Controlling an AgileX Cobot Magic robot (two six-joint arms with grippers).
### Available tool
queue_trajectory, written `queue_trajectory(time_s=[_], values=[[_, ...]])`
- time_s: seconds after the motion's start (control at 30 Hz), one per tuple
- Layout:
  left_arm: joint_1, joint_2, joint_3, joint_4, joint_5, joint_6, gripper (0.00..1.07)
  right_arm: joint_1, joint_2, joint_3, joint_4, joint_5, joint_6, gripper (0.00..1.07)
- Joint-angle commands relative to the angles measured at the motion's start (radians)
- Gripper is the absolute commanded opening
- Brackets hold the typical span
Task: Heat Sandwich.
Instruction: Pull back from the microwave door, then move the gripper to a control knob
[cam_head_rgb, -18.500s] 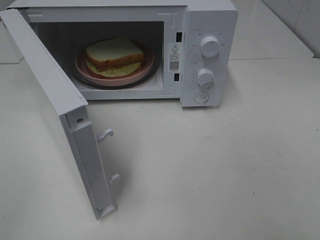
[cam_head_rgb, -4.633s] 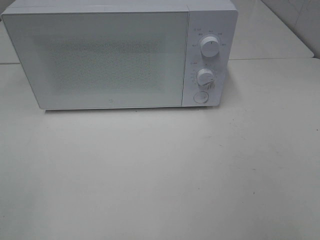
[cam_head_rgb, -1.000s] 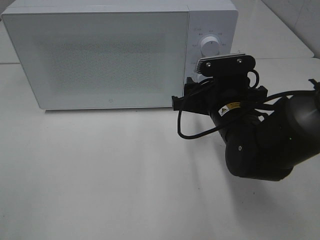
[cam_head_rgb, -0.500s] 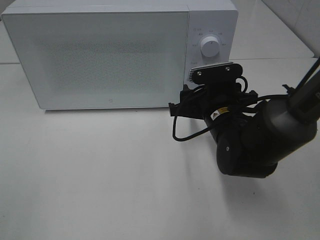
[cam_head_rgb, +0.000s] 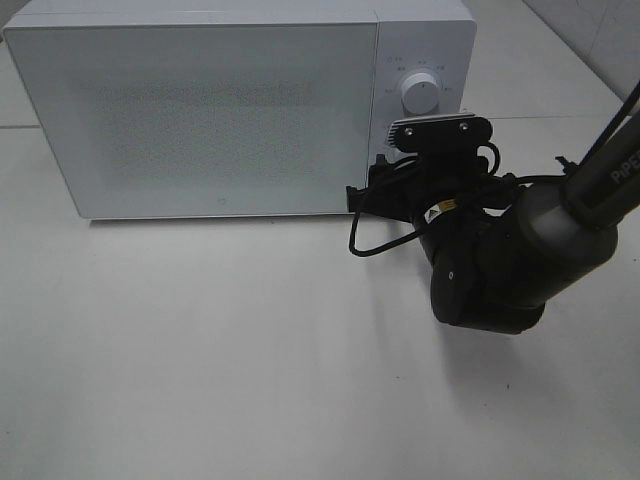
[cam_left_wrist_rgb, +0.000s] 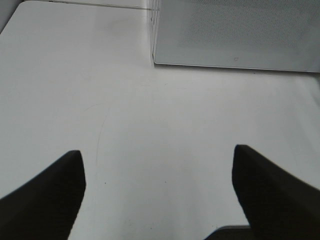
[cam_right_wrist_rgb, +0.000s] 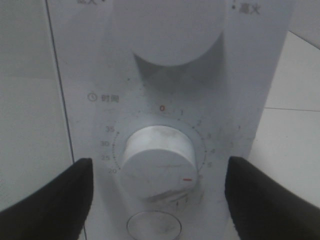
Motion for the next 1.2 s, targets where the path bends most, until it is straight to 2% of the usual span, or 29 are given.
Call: queue_trajectory(time_s=[0.03,0.27,0.43,0.57,0.67,0.7,0.73,0.77,0.83,0.87,0.9,0.93,1.2], values=[[0.001,-0.024,0.003,-0.006,-0.014,0.000,0.76,-0.002,-0.005,-0.007,-0.019,-0.135,0.010,0.72],[0.001,-0.024,0.003,-0.006,-0.014,0.000,0.76,-0.002,-0.001,-0.011,-0.019,-0.141,0.010,0.71],[0.001,-0.024,0.003,-0.006,-0.014,0.000,0.76,-0.002,0.022,-0.051,-0.019,-0.135,0.010,0.69],[0.001,-0.024,0.003,-0.006,-0.014,0.000,0.76,-0.002,0.022,-0.057,-0.016,-0.144,0.010,0.66],[0.001,-0.024,0.003,-0.006,-0.014,0.000,0.76,-0.002,0.022,-0.057,-0.009,-0.136,0.010,0.60],[0.001,-0.024,0.003,-0.006,-0.014,0.000,0.76,-0.002,0.022,-0.057,-0.008,-0.139,0.010,0.54],[0.001,-0.024,0.003,-0.006,-0.014,0.000,0.76,-0.002,0.022,-0.057,-0.008,-0.139,0.010,0.54],[0.001,-0.024,0.003,-0.006,-0.014,0.000,0.76,-0.002,0.022,-0.057,-0.007,-0.139,0.010,0.48],[0.001,-0.024,0.003,-0.006,-0.014,0.000,0.76,-0.002,0.022,-0.057,0.002,-0.140,0.010,0.31],[0.001,-0.024,0.003,-0.006,-0.014,0.000,0.76,-0.002,0.022,-0.057,0.002,-0.140,0.010,0.31],[0.001,-0.024,0.003,-0.006,-0.014,0.000,0.76,-0.002,0.022,-0.057,0.003,-0.146,0.010,0.11],[0.001,-0.024,0.003,-0.006,-0.014,0.000,0.76,-0.002,0.022,-0.057,0.003,-0.152,0.010,0.00],[0.001,-0.024,0.003,-0.006,-0.014,0.000,0.76,-0.002,0.022,-0.057,0.003,-0.189,0.022,0.00]])
